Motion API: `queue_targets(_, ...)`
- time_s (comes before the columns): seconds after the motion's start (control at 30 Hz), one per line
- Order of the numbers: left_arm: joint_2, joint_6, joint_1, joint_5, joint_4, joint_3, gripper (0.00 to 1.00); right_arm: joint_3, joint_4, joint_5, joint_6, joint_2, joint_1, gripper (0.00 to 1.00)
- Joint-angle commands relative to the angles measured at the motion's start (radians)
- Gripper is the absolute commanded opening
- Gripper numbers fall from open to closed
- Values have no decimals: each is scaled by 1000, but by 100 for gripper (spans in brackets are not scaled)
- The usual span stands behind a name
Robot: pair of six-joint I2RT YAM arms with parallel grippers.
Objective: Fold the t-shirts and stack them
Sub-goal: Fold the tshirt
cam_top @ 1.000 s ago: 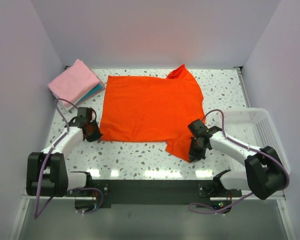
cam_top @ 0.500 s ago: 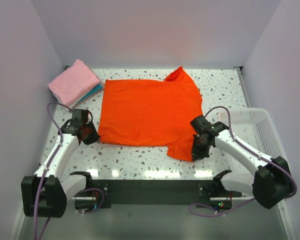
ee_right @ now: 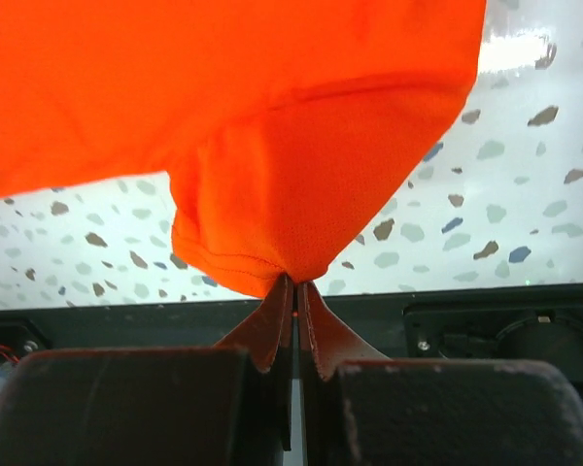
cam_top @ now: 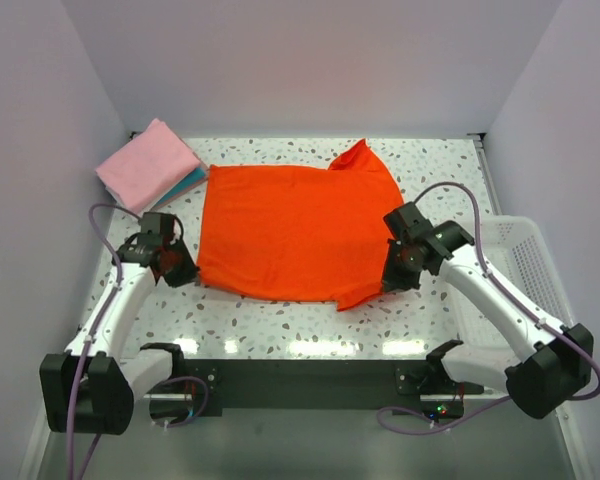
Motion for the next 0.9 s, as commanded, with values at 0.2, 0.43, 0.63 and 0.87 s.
queue_targets(0.2,144,-47,10,53,135,113,0,215,142,126,-43,207,-16,0)
queue_targets(0.43,258,-61,23,64,203,179,0,360,161,159,-132,357,-80,0)
queue_targets(0.63,351,-58,30,68,233,248,0,458,194,129,-195,451,-135,0)
queue_targets(0.87,445,-52,90,74,261,316,0,628,195,130,-252,627,-155,0)
